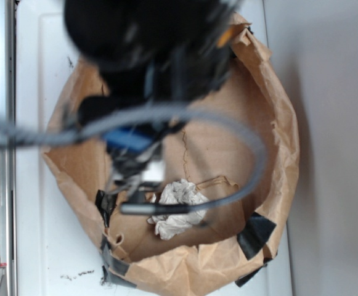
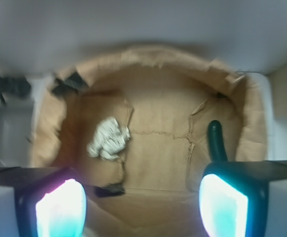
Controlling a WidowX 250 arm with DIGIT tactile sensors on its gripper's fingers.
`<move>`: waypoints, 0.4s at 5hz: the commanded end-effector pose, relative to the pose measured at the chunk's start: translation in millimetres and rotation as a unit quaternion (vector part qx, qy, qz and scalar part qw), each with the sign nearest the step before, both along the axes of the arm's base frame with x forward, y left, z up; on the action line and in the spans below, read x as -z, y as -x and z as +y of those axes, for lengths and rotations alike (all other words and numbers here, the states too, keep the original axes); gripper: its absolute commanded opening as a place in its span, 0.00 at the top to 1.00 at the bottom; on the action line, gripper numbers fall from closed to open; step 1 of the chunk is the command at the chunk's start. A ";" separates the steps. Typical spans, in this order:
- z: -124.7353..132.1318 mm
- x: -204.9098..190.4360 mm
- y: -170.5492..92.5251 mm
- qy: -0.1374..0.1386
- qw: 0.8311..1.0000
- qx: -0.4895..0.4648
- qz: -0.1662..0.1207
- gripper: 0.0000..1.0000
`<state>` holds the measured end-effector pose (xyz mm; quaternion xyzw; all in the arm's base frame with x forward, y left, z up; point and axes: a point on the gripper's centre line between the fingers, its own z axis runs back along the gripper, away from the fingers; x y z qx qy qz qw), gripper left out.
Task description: Grab the plastic pickle.
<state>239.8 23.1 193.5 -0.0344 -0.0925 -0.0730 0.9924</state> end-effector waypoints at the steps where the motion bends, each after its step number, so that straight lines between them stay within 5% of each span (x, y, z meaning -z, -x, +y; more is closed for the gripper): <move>1: 22.0 47.0 4.3 0.009 0.998 0.045 -0.041 0.00; 2: 46.1 67.5 -13.8 0.027 0.999 0.026 0.025 0.00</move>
